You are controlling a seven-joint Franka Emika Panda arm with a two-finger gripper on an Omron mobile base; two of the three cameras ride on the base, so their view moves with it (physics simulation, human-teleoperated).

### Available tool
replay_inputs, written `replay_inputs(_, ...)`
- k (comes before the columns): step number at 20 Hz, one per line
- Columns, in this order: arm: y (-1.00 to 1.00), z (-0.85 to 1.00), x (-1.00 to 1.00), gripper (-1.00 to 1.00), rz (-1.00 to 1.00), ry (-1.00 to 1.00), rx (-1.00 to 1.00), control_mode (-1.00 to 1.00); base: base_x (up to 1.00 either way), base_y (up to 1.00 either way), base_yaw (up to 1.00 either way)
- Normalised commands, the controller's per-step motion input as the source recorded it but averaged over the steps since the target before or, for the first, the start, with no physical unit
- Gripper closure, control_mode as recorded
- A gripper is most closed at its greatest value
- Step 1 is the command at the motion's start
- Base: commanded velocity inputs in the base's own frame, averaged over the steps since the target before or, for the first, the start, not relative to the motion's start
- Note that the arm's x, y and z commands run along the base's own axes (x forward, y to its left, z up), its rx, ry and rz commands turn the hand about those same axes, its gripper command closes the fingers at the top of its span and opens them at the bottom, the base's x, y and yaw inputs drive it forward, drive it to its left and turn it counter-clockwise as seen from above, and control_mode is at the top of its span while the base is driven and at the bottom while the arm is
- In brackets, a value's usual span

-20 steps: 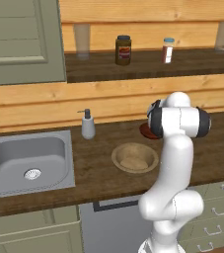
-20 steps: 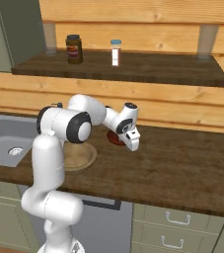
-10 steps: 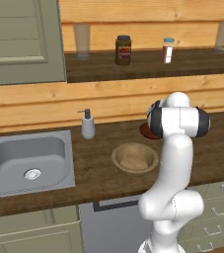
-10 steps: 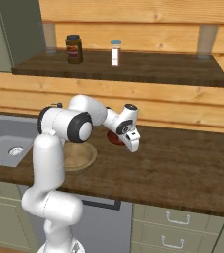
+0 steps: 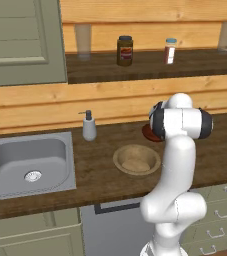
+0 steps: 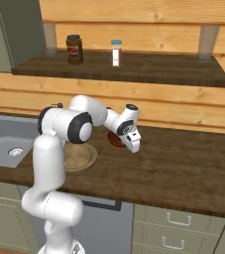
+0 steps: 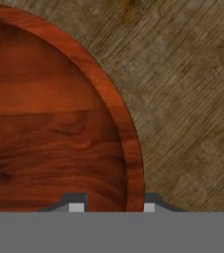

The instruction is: Pick up the bowls on the counter and stack them on top of one another in the open cabinet. Place the smaller bowl on top of the larger bowl.

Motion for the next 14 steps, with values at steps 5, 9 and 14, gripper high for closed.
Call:
replay_inputs(5,0.0,0.01,-0.03,1.0,0.0,0.0,0.0,-1.0,0.0,0.0,0.0)
replay_inputs(9,0.0,0.21,-0.49,1.0,0.0,-0.04,0.0,-1.0,0.0,0.0,0.0)
replay_inputs(14,-0.04,0.3,-0.77,1.0,0.0,-0.11,0.03,-1.0,0.0,0.0,0.0)
